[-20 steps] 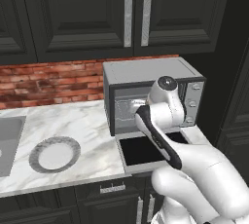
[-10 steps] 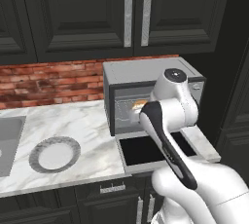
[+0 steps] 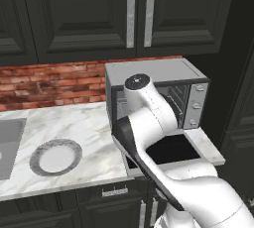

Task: Pick up the bagel from the plate, place it on the toaster oven rack, close the door, and set the timer.

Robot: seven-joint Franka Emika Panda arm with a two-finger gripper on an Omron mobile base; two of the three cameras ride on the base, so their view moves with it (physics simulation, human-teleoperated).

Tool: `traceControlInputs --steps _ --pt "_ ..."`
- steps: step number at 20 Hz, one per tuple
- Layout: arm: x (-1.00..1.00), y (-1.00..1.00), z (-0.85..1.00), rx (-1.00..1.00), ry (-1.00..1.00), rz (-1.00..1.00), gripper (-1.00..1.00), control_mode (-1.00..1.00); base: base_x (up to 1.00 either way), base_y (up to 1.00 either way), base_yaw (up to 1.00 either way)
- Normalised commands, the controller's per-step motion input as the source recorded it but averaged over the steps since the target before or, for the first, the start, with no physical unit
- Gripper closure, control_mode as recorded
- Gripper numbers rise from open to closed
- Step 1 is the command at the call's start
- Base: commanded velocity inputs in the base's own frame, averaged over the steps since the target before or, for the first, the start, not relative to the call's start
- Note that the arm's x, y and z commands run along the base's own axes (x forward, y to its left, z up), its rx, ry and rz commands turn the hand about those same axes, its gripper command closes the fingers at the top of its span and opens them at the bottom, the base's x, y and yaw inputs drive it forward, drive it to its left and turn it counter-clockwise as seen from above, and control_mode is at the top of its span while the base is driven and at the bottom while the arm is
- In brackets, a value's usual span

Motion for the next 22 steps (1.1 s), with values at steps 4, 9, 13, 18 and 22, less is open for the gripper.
traceControlInputs --steps 4,9,13,18,22 --pt "-0.45 0.21 -0.14 -0.26 0.0 0.13 -1.0 -1.0 0.0 0.0 0.0" --pt "-0.57 0.05 -0.22 -0.21 -0.01 0.12 -1.0 -1.0 0.0 0.0 0.0" --pt "-0.52 0.0 -0.49 -0.1 -0.12 0.02 -1.0 -1.0 0.0 0.0 0.0" --pt "-0.12 0.0 -0.48 -0.08 -0.12 0.01 -1.0 -1.0 0.0 0.0 0.0" --pt "0.15 0.0 -0.38 -0.1 -0.04 0.02 -1.0 -1.0 0.0 0.0 0.0"
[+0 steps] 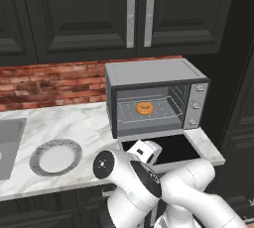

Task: Pick up the bagel from the plate, place it on the toaster oven rack, close the door, and set the timer.

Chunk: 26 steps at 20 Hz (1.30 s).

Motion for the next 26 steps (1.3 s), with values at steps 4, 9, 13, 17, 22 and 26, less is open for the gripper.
traceControlInputs --steps 4,9,13,17,22,26 --pt "0.27 0.01 -0.39 -0.13 0.0 0.02 -1.0 -1.0 0.0 0.0 0.0" --pt "0.33 0.19 -0.35 -0.15 0.0 0.0 -1.0 -1.0 0.0 0.0 0.0" --pt "0.42 0.25 -0.37 -0.17 0.0 0.0 -1.0 -1.0 0.0 0.0 0.0" --pt "0.41 0.14 -0.42 -0.15 0.0 0.0 -1.0 -1.0 0.0 0.0 0.0" --pt "0.33 0.04 -0.42 -0.13 0.0 0.0 -1.0 -1.0 0.0 0.0 0.0" --pt "0.33 0.04 -0.34 -0.1 0.0 0.0 -1.0 -1.0 0.0 0.0 0.0"
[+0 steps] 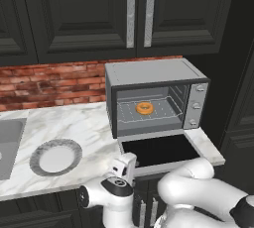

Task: Pick up the bagel from the plate, place it on the toaster oven rack, close the door, and set the timer.

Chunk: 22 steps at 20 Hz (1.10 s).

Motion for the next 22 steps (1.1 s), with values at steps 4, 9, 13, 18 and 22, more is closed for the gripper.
traceControlInputs --steps 4,9,13,18,22 --pt "0.35 0.17 -0.23 -0.09 0.0 0.0 -1.0 -1.0 0.0 0.0 0.0" --pt "0.24 0.28 -0.15 -0.05 0.0 0.0 -1.0 -1.0 0.0 0.0 0.0" --pt "0.15 0.19 -0.03 -0.03 -0.01 0.0 -1.0 -1.0 0.0 0.0 0.0" --pt "0.07 0.0 0.01 -0.07 -0.06 0.0 -1.0 -1.0 0.0 0.0 0.0" --pt "0.02 -0.03 0.07 -0.1 -0.05 -0.05 -1.0 -1.0 0.0 0.0 0.0"
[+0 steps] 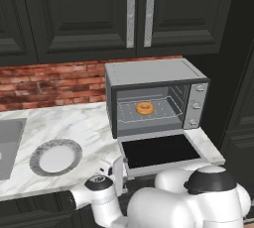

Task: Pick up the bagel from the plate, place it on the toaster oven rack, close the door, and set the timer.

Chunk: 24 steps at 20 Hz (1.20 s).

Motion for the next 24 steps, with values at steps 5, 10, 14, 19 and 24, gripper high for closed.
traceControlInputs --steps 5,10,14,19,24 --pt "0.0 -0.19 0.26 -0.06 -0.04 -0.1 -1.0 -1.0 0.0 0.0 0.0" --pt "0.0 -0.23 0.43 -0.01 -0.01 -0.14 -1.0 -1.0 0.0 0.0 0.0" --pt "0.0 -0.18 0.54 0.0 -0.1 -0.05 -1.0 -1.0 0.0 0.0 0.0" --pt "0.09 -0.27 0.51 -0.04 -0.18 0.02 -1.0 -1.0 0.0 0.0 0.0" --pt "0.32 -0.37 0.28 -0.07 -0.17 0.19 -1.0 -1.0 0.0 0.0 0.0"
